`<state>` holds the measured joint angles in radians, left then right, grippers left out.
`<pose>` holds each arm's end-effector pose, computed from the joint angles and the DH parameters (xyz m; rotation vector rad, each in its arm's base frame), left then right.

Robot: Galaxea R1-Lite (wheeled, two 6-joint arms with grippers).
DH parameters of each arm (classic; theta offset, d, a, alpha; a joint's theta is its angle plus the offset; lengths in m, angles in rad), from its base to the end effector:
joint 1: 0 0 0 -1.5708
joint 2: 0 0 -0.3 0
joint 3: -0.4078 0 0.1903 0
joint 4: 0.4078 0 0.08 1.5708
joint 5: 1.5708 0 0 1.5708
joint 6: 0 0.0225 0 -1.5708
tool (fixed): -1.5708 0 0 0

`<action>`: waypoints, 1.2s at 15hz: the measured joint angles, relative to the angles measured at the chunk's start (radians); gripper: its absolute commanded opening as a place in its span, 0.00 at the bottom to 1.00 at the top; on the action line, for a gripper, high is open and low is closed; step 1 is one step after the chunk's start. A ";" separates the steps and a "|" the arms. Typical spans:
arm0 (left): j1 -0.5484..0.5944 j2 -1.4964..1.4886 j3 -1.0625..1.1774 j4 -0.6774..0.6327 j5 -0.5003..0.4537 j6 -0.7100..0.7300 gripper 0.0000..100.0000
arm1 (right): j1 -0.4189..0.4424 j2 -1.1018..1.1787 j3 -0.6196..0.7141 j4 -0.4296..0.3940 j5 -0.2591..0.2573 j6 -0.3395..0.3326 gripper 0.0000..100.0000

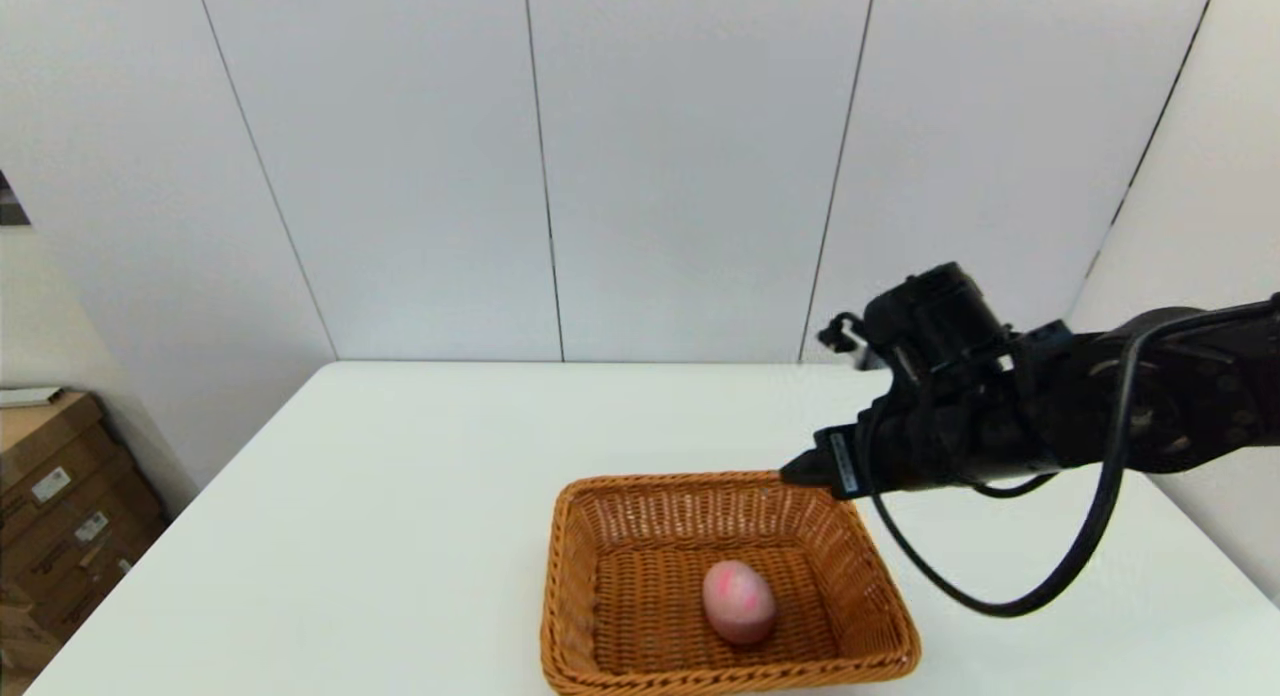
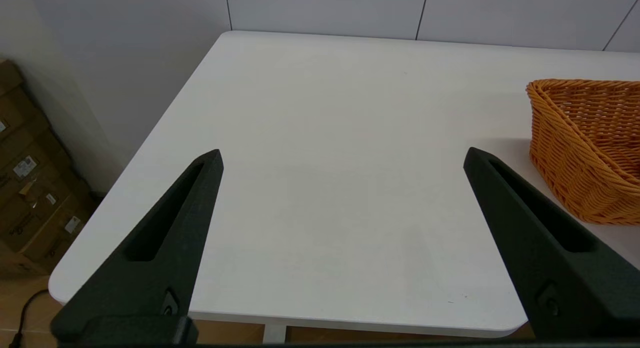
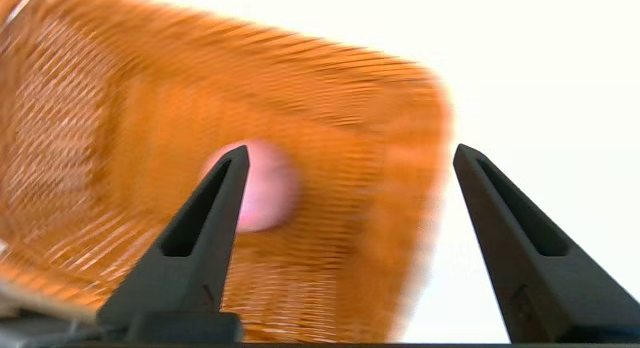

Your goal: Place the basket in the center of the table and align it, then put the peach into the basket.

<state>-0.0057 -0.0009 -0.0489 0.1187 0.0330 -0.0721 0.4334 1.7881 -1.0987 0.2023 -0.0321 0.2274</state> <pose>-0.0270 0.0009 0.0767 -0.0707 0.0679 0.0298 0.2833 0.1303 0.1603 0.0031 0.9082 0.2722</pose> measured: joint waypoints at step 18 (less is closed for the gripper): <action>0.000 0.000 0.000 0.000 0.000 0.000 1.00 | -0.523 -0.439 0.199 0.046 0.179 -0.139 1.00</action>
<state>-0.0057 -0.0009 -0.0494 0.1191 0.0330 -0.0726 -0.0894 1.3489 -0.9000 0.2481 0.1472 0.0885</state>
